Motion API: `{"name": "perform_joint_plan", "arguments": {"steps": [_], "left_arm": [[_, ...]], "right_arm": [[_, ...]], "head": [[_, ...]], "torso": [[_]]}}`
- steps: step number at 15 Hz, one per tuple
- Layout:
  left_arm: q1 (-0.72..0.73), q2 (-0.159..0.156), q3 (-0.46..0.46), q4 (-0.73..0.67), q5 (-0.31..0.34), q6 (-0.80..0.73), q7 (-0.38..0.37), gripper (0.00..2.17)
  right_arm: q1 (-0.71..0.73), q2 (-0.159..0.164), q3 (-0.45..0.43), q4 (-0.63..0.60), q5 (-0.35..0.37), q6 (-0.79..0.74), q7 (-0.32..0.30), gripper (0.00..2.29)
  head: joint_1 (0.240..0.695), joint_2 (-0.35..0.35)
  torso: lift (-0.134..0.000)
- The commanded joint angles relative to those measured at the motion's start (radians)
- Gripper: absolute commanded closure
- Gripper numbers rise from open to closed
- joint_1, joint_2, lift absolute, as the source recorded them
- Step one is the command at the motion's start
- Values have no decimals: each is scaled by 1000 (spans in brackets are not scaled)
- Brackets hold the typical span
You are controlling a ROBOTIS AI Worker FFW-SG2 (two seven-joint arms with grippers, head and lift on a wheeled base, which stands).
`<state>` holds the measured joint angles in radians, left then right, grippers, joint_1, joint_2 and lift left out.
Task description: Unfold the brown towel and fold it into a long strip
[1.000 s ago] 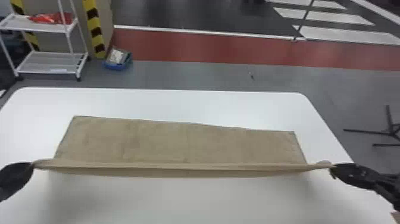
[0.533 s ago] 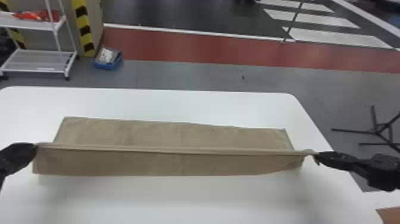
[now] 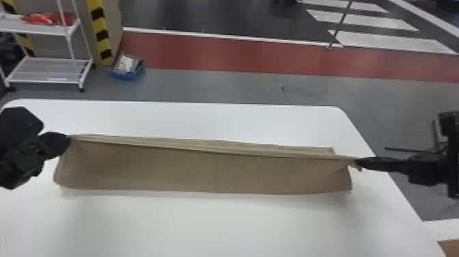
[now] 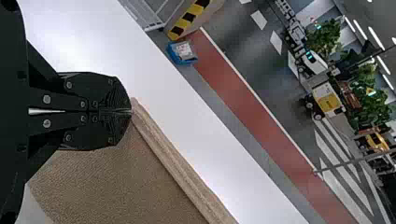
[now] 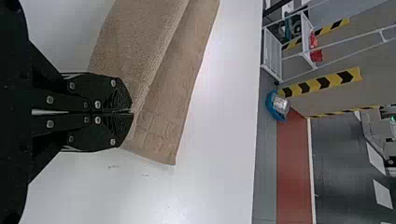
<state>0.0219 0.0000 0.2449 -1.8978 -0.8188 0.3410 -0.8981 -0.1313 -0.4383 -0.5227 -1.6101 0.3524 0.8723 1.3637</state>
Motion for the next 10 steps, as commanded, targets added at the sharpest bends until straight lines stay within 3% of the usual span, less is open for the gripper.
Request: {"name": "perform_joint_plan", "arguments": {"steps": [1,6,8,9,10], "left_arm": [[-79,-3,-35,79,-43,51,-1,1426],[-140,-3,-55,169,-65,57,7,1426],[-138,-3,-56,174,-71,57,33,1409],[-126,-3,-58,174,-65,48,76,998],[-108,-3,-61,171,-56,45,139,181]], "right_arm": [[-70,-7,36,65,36,8,3,2067],[-102,-5,81,90,63,8,3,2061],[-108,1,85,94,69,4,3,1892],[-111,7,82,93,68,14,3,1673],[-113,21,75,91,60,20,3,1298]], "head": [[695,-199],[695,-198],[695,-191],[695,-187],[695,-183]], "torso": [[-122],[-122],[-122],[-122],[-122]]}}
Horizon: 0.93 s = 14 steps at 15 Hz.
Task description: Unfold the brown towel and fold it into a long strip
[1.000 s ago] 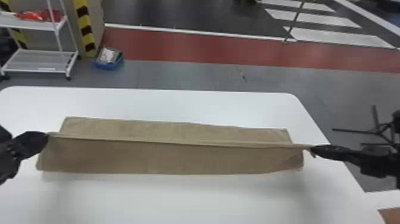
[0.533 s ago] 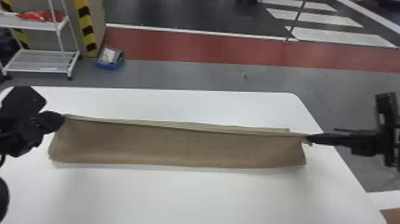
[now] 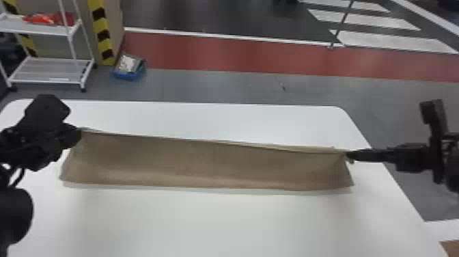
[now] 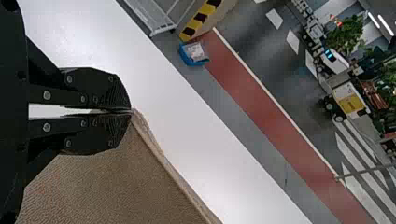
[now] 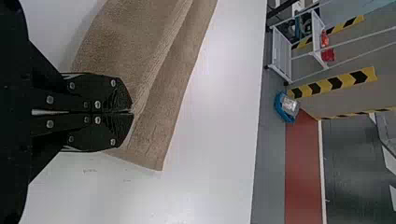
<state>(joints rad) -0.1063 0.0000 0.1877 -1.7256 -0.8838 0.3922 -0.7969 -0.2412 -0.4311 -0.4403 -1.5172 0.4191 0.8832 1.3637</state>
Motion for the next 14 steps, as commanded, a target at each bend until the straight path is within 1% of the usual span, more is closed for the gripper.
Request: {"name": "perform_joint_plan", "arguments": {"steps": [1,2,3,4,7,8,10,11,13,14], "left_arm": [[26,-3,-5,-2,11,-6,59,-2],[30,-3,-4,-2,19,-6,64,-2],[36,-3,-4,-3,28,-6,77,-2],[39,-3,-4,-6,29,-6,87,33],[63,-3,3,-22,43,-6,108,33],[74,-3,9,-29,55,-6,116,36],[108,-3,26,-51,108,-9,142,36],[137,-3,50,-74,157,-31,156,36],[200,-3,107,-124,313,-49,173,36],[243,-3,138,-152,419,-83,186,36]], "right_arm": [[-3,25,-8,-5,-11,9,3,944],[-3,35,-1,-6,-14,6,3,464],[-3,49,0,-6,-16,0,3,127],[-1,57,2,-8,-22,-3,-2,19],[11,91,-8,-26,-45,-46,-156,39],[14,101,-12,-28,-46,-52,-186,46],[31,107,-12,-49,-59,-77,-241,49],[48,112,-15,-66,-66,-80,-275,53],[85,138,-43,-123,-111,-80,-350,63],[131,170,-67,-187,-151,-80,-396,63]], "head": [[695,-177],[695,-162],[695,-155],[695,-150],[695,-137],[695,-140],[695,-140],[695,-139],[695,-137],[695,-137]], "torso": [[-122],[-122],[-122],[-122],[-122],[-122],[-122],[-122],[-122],[-122]]}}
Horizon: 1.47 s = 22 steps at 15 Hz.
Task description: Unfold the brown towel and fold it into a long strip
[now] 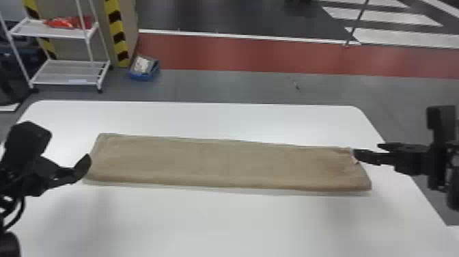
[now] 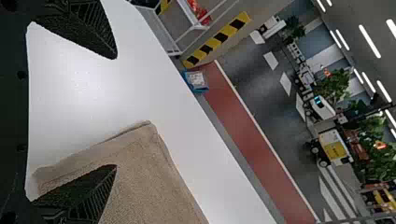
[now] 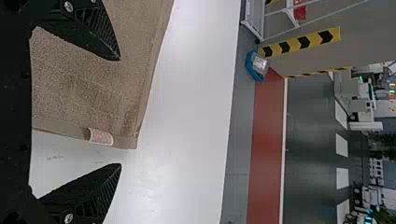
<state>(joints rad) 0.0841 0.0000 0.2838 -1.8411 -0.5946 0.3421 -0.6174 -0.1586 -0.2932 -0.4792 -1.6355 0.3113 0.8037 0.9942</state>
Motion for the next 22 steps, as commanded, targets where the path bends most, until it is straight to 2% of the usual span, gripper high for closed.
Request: {"name": "perform_joint_plan", "arguments": {"steps": [1,3,4,5,7,9,10,11,13,15,17,19,20,22], "left_arm": [[97,-3,78,-49,236,-97,8,36],[155,-3,114,-53,391,-186,28,33],[187,-3,115,-56,427,-226,54,33],[224,-3,127,-55,492,-309,71,33],[275,-3,138,-20,610,-450,105,36],[319,-3,129,-20,684,-472,117,36],[352,-3,109,-33,723,-487,119,36],[378,-3,87,-41,736,-530,130,36],[433,-3,37,-56,734,-607,202,36],[479,-3,0,-86,728,-607,284,36],[500,-3,-72,-99,677,-607,390,36],[523,-3,-146,-115,598,-604,499,36],[531,-3,-170,-125,590,-591,558,36],[539,-3,-178,-136,582,-585,584,36]], "right_arm": [[113,71,-45,-147,-92,-10,-69,66],[237,141,-50,-270,-156,-86,-160,66],[301,190,-52,-322,-178,-169,-186,66],[370,232,-58,-371,-233,-231,-218,70],[482,284,-55,-423,-359,-304,-327,70],[565,294,-7,-463,-371,-498,-470,87],[617,294,62,-477,-371,-599,-580,90],[660,294,133,-488,-367,-669,-692,90],[722,294,292,-509,-317,-743,-871,90],[734,294,412,-500,-239,-749,-942,90],[748,294,479,-480,-238,-771,-979,90],[769,294,550,-463,-213,-832,-980,90],[777,294,576,-449,-205,-872,-979,90],[784,294,603,-438,-198,-896,-980,90]], "head": [[695,-136],[695,-131],[695,-118],[695,-105],[695,-74],[695,-55],[695,-50],[695,-53],[695,-50],[695,-18],[695,67],[695,98],[695,117],[695,141]], "torso": [[-122],[-122],[-122],[-122],[-122],[-122],[-122],[-122],[-122],[-122],[-122],[-122],[-122],[-122]]}}
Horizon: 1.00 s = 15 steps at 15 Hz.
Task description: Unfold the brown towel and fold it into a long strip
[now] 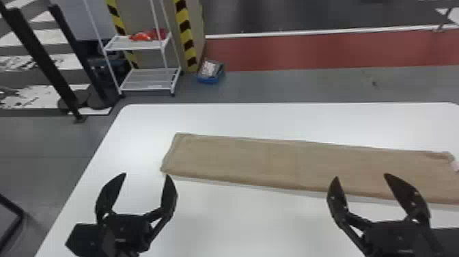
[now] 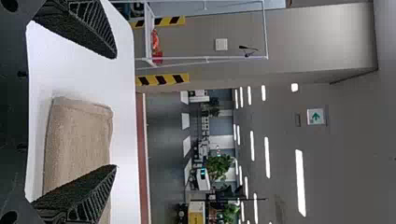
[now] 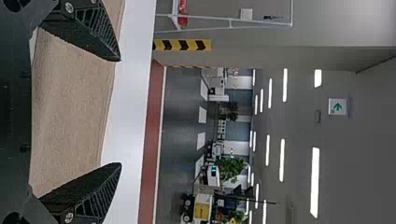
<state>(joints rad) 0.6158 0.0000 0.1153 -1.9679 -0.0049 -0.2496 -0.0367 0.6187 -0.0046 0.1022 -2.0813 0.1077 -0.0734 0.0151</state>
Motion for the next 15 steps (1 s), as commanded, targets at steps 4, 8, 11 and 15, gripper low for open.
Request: {"name": "perform_joint_plan", "arguments": {"steps": [4,8,11,15], "left_arm": [[16,-3,-19,-48,-47,92,78,33],[16,-3,-17,-46,-47,92,78,36],[19,-3,-11,-46,-46,86,75,36],[21,-3,-11,-46,-46,80,75,36]], "right_arm": [[12,6,36,7,4,-32,-1,90],[10,6,40,6,4,-16,-1,90],[9,6,40,6,3,-1,-1,90],[6,6,39,7,-5,-1,-1,90]], "head": [[695,183],[695,198],[695,200],[695,201]], "torso": [[-122],[-122],[-122],[-122]]}}
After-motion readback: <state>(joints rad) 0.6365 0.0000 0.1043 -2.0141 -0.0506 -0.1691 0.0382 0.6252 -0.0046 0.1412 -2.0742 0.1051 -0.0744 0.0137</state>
